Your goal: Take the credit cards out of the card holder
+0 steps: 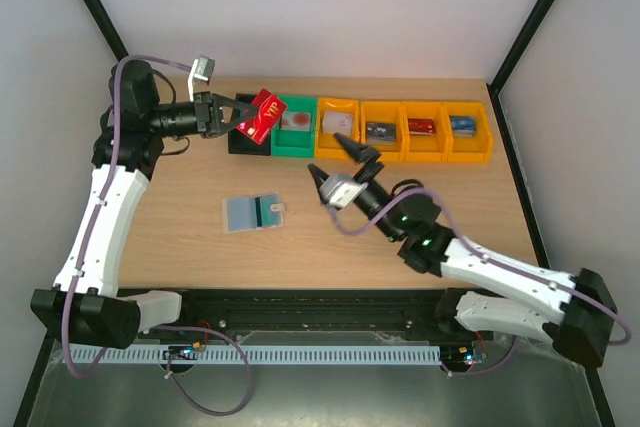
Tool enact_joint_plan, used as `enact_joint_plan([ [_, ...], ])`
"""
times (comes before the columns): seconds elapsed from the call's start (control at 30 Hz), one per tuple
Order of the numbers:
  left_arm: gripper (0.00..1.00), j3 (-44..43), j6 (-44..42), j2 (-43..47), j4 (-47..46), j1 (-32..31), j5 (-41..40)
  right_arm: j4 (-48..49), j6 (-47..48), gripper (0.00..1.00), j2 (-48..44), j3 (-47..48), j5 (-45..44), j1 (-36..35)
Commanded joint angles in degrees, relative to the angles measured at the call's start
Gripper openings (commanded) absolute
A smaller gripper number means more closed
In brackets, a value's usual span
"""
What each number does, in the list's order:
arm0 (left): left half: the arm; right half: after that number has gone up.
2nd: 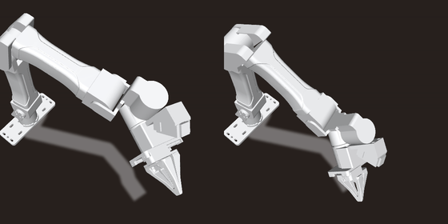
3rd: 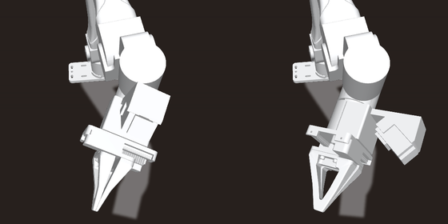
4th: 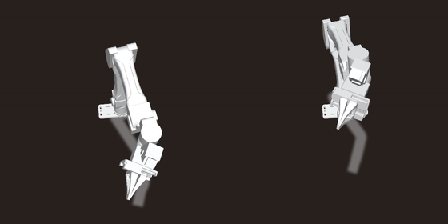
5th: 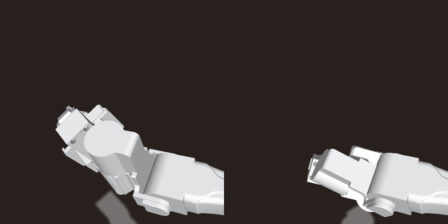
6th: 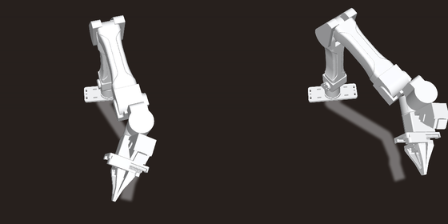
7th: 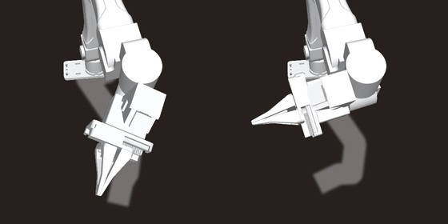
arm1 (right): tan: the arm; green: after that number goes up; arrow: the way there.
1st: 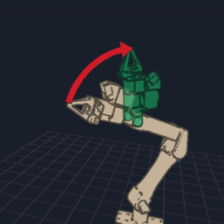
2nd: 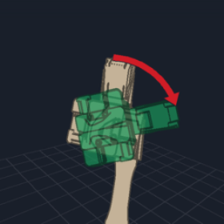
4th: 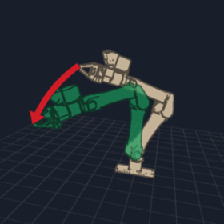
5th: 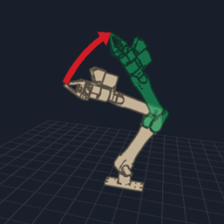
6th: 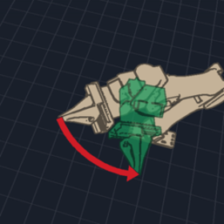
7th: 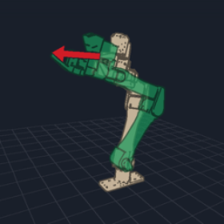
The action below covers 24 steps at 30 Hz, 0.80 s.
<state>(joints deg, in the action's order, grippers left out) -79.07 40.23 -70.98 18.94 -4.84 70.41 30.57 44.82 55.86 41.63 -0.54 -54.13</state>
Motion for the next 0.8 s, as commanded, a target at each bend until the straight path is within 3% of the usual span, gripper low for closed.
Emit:
enact_joint_plan([
  [0.0, 0.02, 0.1, 9.8, 1.4, -8.1, 0.1, 4.5, 27.4, 41.6, 0.79, 6.4, -5.1, -6.9, -5.3],
  [0.27, 0.02, 6.1, 13.3, 2.3, -11.9, -0.7, 3.4, 35.1, 55.9, 0.75, 15.4, -2.1, -5.8, -8.2],
  [0.47, 0.02, 8.6, 13.7, 2.5, -12.6, -2.5, 2.9, 34.6, 60.1, 0.73, 19.6, 0.0, -5.2, -8.4],
  [0.77, 0.02, 13.7, 16.1, 2.5, -14.5, -4.0, 1.5, 31.9, 61.9, 0.6, 21.0, 0.8, -5.1, -8.8],
])
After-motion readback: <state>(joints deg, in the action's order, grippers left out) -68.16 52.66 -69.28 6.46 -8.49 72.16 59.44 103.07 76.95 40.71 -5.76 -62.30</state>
